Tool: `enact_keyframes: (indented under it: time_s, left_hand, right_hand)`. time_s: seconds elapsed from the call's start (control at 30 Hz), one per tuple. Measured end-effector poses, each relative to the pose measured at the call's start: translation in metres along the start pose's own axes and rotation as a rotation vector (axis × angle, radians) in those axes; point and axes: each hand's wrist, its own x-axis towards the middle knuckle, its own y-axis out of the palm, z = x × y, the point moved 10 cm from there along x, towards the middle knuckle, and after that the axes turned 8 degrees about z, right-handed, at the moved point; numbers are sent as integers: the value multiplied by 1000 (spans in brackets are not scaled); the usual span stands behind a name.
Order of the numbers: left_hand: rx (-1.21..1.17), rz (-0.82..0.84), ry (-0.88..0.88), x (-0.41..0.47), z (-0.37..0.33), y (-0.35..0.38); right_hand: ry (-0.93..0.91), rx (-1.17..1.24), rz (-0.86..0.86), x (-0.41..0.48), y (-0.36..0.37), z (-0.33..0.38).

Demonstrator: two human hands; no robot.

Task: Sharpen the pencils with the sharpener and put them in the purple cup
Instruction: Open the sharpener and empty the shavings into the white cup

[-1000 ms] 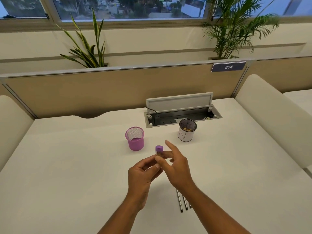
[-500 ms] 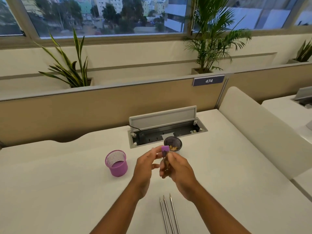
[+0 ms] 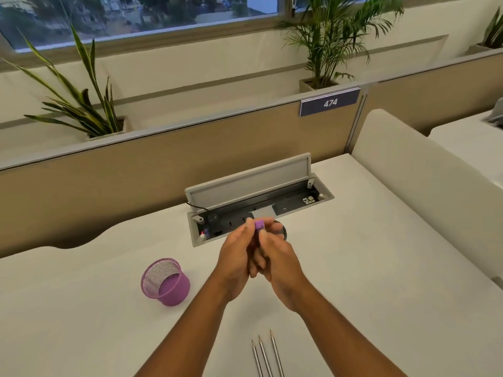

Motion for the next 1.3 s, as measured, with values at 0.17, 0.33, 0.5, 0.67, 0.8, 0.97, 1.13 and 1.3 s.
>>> enact_keyframes:
  time_s: [0.17,0.33,0.5,0.67,0.8,0.97,1.13,1.3]
  left_hand:
    - [85,-40,-32,16,7,-3]
    - [130,-165,-45,24,21,0]
    - [109,-176,-37,30,23,0]
    - [127,-117,14,33,20,-2]
    - [249,-94,93,38,8,-12]
    - [467,13,169,43,-15,-10]
    - [498,-2,191,51,-25,-15]
    - [511,-6,207,55,-25,-16]
  right_hand:
    - [4,-56,-62,9,-5,-7]
    - [-56,-129,-134,6,-11,-6]
    - [-8,-172,-189,12,-13,-25]
    - [22,-187,-147,16,-26,-27]
    - [1,-246,-93,14,-33,-14]
    - [8,-346,-85,18,-40,-12]
    - [12,-405,-87,19,-45,-8]
    - [25,-408,-101,19,-50,-10]
